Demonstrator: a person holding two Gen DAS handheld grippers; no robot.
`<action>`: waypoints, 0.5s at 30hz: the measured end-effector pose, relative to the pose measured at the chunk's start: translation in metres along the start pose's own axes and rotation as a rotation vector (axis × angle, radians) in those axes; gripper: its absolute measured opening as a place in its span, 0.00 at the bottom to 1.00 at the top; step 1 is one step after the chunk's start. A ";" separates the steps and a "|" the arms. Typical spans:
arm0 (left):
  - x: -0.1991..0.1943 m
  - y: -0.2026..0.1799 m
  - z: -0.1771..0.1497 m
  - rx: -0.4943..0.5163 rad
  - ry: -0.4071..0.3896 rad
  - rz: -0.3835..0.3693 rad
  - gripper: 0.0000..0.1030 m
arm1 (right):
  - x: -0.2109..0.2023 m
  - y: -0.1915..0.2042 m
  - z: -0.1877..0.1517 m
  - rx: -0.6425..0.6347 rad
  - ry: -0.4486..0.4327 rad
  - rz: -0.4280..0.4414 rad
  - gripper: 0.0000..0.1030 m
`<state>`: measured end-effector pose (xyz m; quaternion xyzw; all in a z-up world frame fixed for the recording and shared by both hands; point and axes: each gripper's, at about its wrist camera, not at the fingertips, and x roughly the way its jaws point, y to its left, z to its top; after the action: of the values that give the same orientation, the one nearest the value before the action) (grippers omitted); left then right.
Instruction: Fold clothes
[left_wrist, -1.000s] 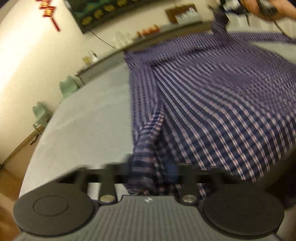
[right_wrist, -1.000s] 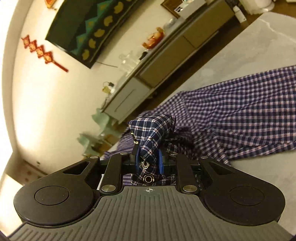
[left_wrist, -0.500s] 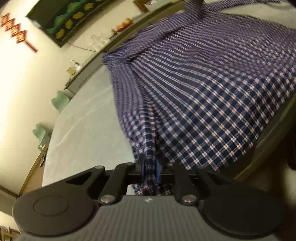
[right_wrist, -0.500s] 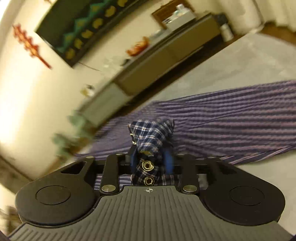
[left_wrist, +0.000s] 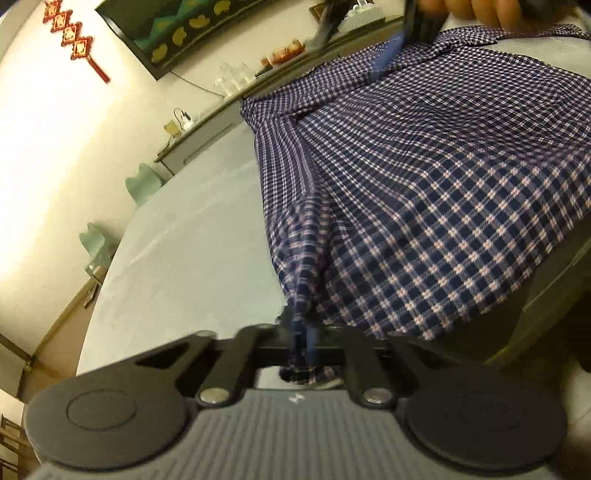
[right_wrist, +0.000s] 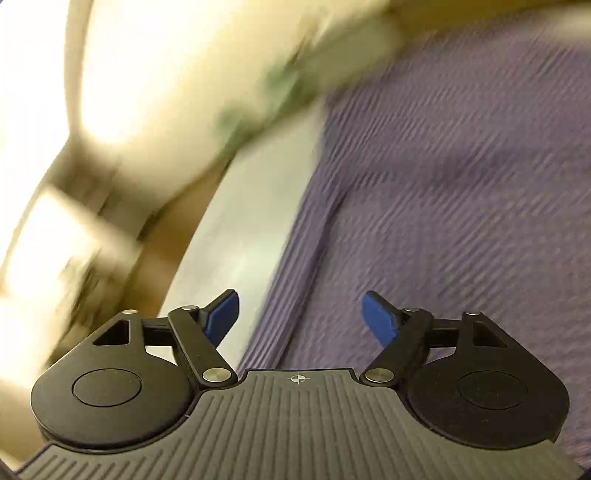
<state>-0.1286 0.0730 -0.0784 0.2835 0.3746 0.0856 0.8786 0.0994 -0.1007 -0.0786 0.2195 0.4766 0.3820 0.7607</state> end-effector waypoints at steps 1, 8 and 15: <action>-0.008 0.000 0.003 0.023 -0.008 0.025 0.05 | 0.021 0.007 -0.010 -0.006 0.058 0.017 0.71; -0.046 -0.018 0.016 0.164 -0.081 -0.037 0.24 | 0.078 0.027 -0.043 0.036 0.176 0.199 0.67; -0.074 0.031 0.001 0.052 -0.215 -0.282 0.30 | 0.089 0.044 -0.077 -0.011 0.262 0.233 0.54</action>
<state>-0.1779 0.0715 -0.0156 0.2582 0.3165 -0.0791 0.9094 0.0367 -0.0059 -0.1321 0.2174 0.5411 0.4953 0.6439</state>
